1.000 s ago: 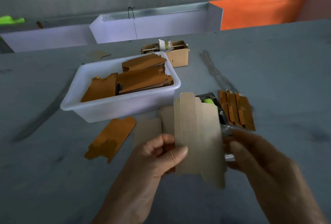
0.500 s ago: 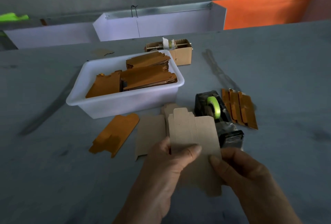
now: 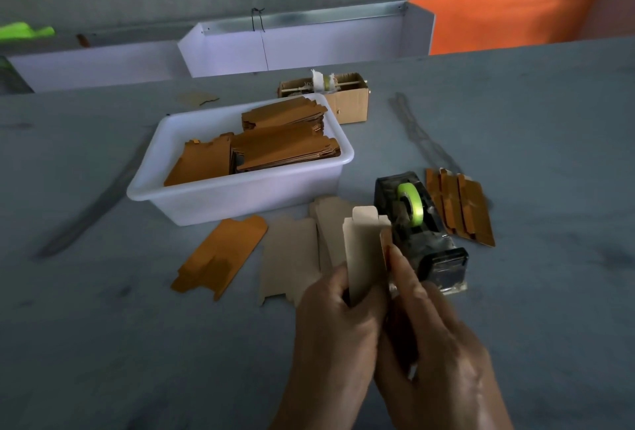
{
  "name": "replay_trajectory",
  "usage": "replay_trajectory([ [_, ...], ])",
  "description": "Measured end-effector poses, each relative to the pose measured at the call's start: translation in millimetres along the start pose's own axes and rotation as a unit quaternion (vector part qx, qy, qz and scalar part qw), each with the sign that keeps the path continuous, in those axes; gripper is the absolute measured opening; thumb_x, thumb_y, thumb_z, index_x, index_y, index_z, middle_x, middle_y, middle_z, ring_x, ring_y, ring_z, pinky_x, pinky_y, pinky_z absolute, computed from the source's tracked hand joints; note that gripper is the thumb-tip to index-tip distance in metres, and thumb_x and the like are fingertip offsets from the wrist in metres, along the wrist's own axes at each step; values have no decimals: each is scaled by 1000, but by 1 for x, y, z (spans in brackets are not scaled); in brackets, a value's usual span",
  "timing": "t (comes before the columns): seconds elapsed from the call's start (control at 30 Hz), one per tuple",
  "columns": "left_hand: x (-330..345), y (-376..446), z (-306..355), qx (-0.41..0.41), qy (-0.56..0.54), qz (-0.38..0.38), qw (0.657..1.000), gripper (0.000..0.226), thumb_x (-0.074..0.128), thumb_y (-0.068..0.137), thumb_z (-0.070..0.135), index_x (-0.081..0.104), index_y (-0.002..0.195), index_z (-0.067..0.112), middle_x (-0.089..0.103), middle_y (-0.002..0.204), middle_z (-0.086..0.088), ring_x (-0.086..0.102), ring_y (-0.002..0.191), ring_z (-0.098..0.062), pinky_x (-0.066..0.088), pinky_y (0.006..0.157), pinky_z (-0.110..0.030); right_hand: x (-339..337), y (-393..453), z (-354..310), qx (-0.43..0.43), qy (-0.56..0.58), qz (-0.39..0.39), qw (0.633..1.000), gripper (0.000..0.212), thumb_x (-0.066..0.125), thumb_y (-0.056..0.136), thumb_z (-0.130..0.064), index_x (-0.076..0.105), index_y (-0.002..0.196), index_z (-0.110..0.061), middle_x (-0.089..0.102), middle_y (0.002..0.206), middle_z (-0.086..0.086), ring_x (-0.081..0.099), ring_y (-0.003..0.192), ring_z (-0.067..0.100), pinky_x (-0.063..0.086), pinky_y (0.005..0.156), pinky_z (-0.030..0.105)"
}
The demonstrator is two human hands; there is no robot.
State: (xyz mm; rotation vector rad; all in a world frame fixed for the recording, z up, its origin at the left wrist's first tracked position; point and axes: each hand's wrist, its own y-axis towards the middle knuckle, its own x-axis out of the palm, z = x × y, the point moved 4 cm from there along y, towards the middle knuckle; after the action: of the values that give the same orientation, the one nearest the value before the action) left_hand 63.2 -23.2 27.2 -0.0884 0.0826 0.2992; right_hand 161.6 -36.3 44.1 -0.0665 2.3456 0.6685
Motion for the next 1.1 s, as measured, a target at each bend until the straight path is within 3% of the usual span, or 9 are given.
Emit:
replay_trajectory([
  [0.2, -7, -4, 8, 22, 28, -102, 994, 23, 58, 93, 35, 70, 83, 18, 67, 65, -1, 62, 58, -9, 46, 51, -20, -8, 4, 7, 32, 111, -37, 993, 63, 64, 81, -1, 44, 135, -26, 69, 89, -10, 64, 69, -1, 52, 61, 12],
  [0.33, -13, -2, 6, -5, 18, -161, 987, 18, 57, 93, 31, 73, 92, 21, 71, 85, -18, 67, 76, -31, 54, 70, -43, -13, 4, 25, 169, 193, -26, 966, 44, 68, 74, -33, 52, 113, -45, 65, 79, -20, 63, 67, -4, 50, 58, 11],
  [0.4, -15, -2, 7, -26, 11, -213, 977, 22, 58, 87, 37, 73, 99, 25, 74, 94, -6, 70, 92, -21, 56, 83, -34, -14, 6, 33, 227, 241, -24, 943, 42, 60, 60, -53, 60, 100, -40, 67, 83, -18, 64, 75, -1, 54, 68, 19],
  [0.47, -14, -4, 8, -40, 12, -240, 970, 19, 61, 87, 36, 71, 102, 31, 74, 99, 2, 69, 97, -13, 53, 89, -31, -9, 7, 37, 272, 356, -68, 891, 39, 63, 62, -43, 69, 97, -27, 72, 85, -4, 69, 81, 10, 54, 78, 33],
  [0.53, -14, -2, 3, -58, 12, -212, 976, 20, 68, 85, 32, 67, 104, 37, 74, 101, 4, 69, 98, -12, 52, 91, -34, -6, 6, 36, 306, 435, -91, 842, 29, 65, 66, -26, 73, 92, -18, 73, 87, 6, 70, 83, 19, 53, 77, 34],
  [0.67, -17, -3, -3, -77, 11, -147, 986, 21, 73, 75, 36, 68, 95, 30, 75, 88, 10, 70, 82, -4, 48, 65, -15, -3, 7, 41, 307, 453, -75, 834, 23, 64, 62, -25, 74, 82, -21, 72, 82, 10, 70, 78, 21, 56, 69, 29],
  [0.87, -15, -10, -5, -34, 19, -50, 998, 18, 73, 77, 31, 75, 95, 34, 74, 91, 7, 69, 85, -10, 54, 68, -21, 2, 5, 42, 321, 476, -49, 817, 27, 62, 65, -21, 71, 90, -16, 73, 86, 11, 71, 79, 24, 55, 68, 34],
  [0.97, -14, -13, -3, 31, 80, 1, 996, 16, 70, 83, 26, 75, 93, 38, 66, 89, 10, 66, 87, -6, 57, 78, -29, 4, 3, 43, 337, 463, -37, 819, 31, 62, 66, -20, 68, 96, -13, 74, 84, 11, 71, 77, 23, 56, 63, 30],
  [1.1, -6, -22, 8, 159, 226, 57, 959, 21, 71, 83, 23, 74, 103, 30, 55, 87, 11, 58, 83, -2, 49, 73, -15, 3, 1, 42, 351, 447, -3, 823, 18, 65, 74, -9, 68, 91, -14, 73, 80, 10, 71, 73, 23, 55, 56, 25],
])
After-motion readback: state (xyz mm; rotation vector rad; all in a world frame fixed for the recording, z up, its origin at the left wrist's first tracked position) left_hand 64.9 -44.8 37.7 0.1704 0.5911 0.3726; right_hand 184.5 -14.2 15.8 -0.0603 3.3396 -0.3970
